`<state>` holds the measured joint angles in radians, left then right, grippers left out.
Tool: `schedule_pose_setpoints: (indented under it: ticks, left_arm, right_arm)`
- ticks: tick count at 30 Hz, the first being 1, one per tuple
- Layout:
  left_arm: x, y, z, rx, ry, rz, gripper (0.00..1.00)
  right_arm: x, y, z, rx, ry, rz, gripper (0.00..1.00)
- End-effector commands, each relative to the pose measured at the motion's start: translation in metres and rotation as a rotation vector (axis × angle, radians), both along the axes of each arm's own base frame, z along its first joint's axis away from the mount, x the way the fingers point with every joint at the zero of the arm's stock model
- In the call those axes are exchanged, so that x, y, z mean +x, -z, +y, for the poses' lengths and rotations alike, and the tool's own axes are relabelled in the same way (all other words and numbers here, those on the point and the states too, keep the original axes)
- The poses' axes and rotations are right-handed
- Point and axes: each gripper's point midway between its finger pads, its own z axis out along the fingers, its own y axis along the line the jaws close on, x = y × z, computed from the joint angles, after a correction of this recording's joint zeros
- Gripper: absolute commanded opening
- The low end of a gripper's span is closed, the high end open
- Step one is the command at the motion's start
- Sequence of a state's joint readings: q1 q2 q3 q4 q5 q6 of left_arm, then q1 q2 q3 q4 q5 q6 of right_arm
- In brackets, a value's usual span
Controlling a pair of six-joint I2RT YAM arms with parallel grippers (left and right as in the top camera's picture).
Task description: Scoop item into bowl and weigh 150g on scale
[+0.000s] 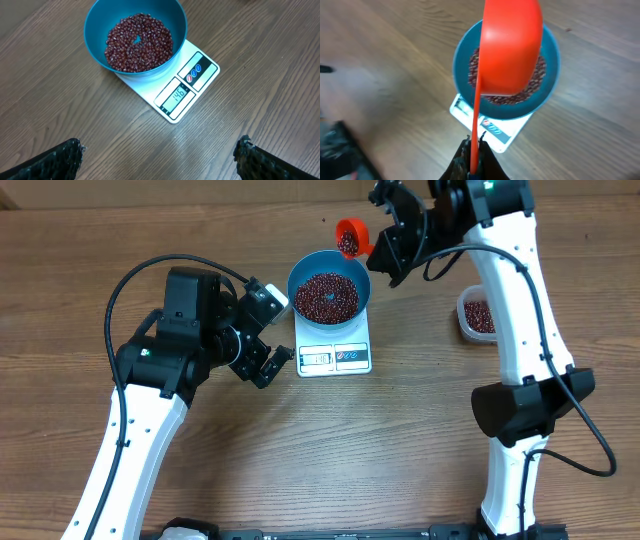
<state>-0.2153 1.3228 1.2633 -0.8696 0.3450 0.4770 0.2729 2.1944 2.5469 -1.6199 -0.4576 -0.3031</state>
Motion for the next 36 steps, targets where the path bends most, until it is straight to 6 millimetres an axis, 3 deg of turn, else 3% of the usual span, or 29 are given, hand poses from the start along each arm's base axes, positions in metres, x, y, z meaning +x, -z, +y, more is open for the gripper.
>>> schedule_pose_setpoints:
  ticks: [1, 21, 28, 36]
  left_arm:
    - [0.000, -0.011, 0.000, -0.022, -0.005, -0.022, 0.99]
    - [0.000, -0.011, 0.000, -0.021, -0.005, -0.021, 1.00]
    - [0.000, -0.011, 0.000, -0.021, -0.005, -0.021, 0.99]
    - [0.000, -0.011, 0.000, -0.021, -0.005, -0.021, 1.00]
  right_arm:
    - [0.005, -0.008, -0.001, -0.081, 0.022, -0.080, 0.04]
    - [0.016, -0.004, 0.005, -0.193, 0.024, -0.170, 0.04]
    - [0.007, -0.009, 0.019, -0.076, -0.004, -0.121, 0.04]
    - [0.001, -0.015, 0.010, 0.052, 0.020, -0.021, 0.04]
